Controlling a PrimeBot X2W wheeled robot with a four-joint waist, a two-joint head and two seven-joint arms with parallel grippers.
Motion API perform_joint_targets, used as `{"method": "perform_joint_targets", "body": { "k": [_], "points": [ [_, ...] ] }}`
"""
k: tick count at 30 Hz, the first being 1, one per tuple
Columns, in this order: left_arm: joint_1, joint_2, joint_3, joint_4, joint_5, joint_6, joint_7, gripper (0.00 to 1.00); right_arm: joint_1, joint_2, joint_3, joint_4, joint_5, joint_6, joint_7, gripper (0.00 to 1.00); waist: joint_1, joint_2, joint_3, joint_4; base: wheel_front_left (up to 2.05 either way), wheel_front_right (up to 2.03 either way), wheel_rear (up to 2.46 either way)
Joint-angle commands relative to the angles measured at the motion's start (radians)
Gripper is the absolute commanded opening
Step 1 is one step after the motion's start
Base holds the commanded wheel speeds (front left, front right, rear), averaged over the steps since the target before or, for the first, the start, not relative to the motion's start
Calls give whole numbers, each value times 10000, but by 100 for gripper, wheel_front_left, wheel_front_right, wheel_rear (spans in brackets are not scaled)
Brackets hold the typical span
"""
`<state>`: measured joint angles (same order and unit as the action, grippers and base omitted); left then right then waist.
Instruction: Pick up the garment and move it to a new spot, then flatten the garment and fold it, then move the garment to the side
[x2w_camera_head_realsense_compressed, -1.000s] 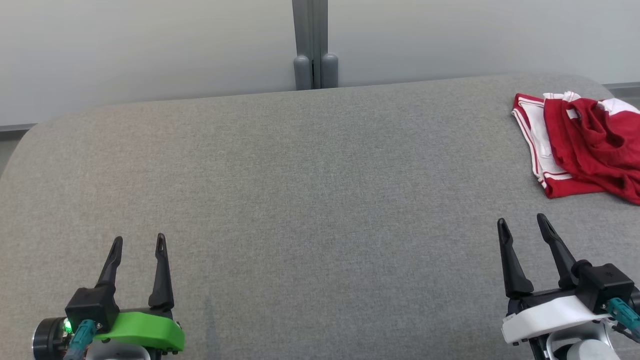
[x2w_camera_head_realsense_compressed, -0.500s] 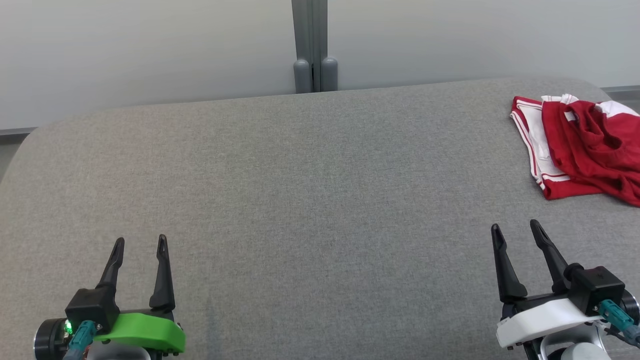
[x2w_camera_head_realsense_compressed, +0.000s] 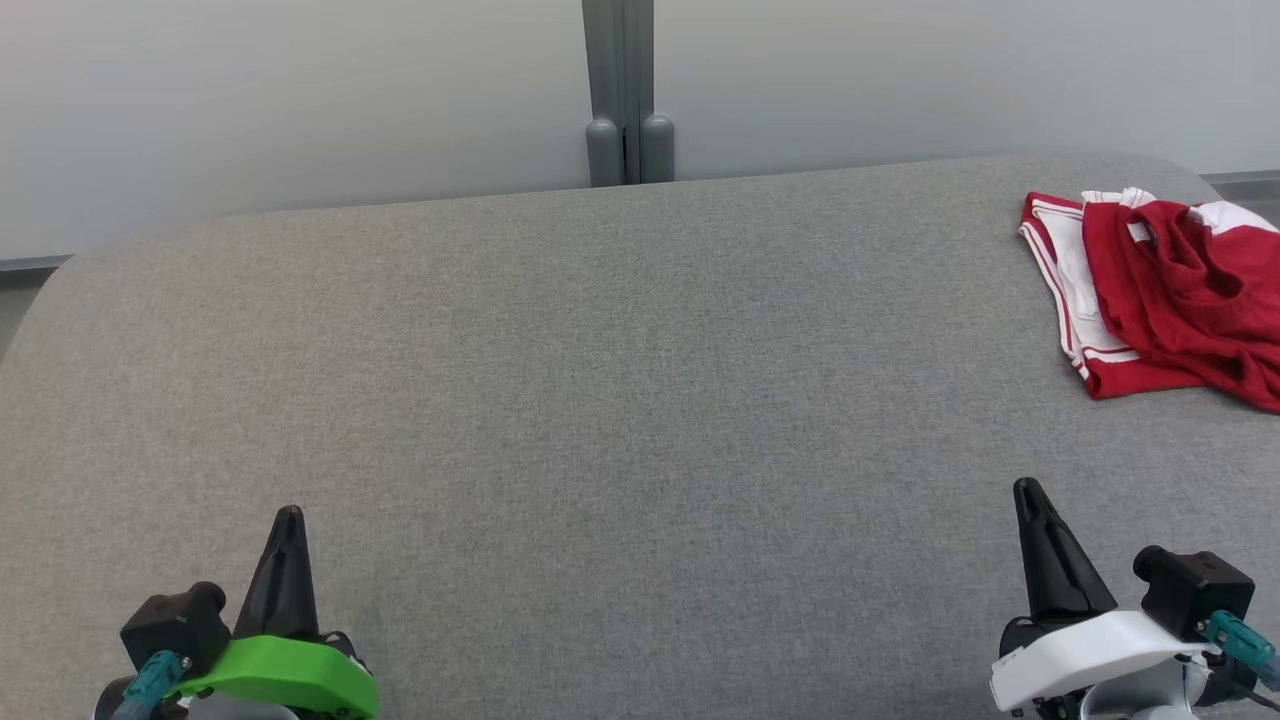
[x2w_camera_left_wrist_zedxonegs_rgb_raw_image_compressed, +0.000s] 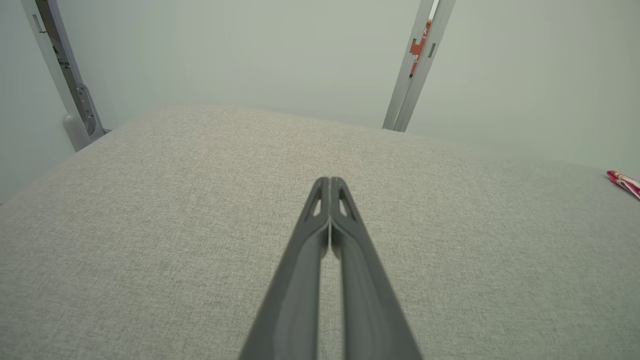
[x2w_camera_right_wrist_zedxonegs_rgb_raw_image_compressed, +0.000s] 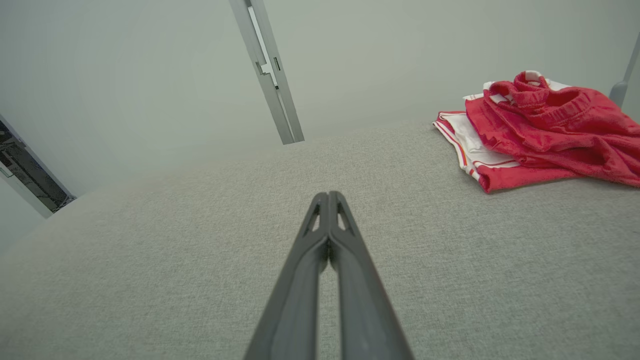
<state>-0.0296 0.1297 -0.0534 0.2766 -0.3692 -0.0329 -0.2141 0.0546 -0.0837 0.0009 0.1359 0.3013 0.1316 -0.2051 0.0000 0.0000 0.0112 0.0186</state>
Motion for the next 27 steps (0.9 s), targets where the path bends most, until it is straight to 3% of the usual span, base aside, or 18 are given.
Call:
{"method": "perform_joint_targets", "body": {
  "k": [1, 27],
  "points": [
    [-202, 14, 130, -148, -451, -58, 85, 0, -270, -59, -63, -96, 500, -1, 83, 0, 0, 0, -1, -2, 0, 0, 0],
    [-420, -249, 621, -247, -4391, -369, 1107, 0, -752, -16, -313, 282, 4732, -4, 1015, 0, 0, 0, -18, -43, 0, 0, 0]
  ]
}}
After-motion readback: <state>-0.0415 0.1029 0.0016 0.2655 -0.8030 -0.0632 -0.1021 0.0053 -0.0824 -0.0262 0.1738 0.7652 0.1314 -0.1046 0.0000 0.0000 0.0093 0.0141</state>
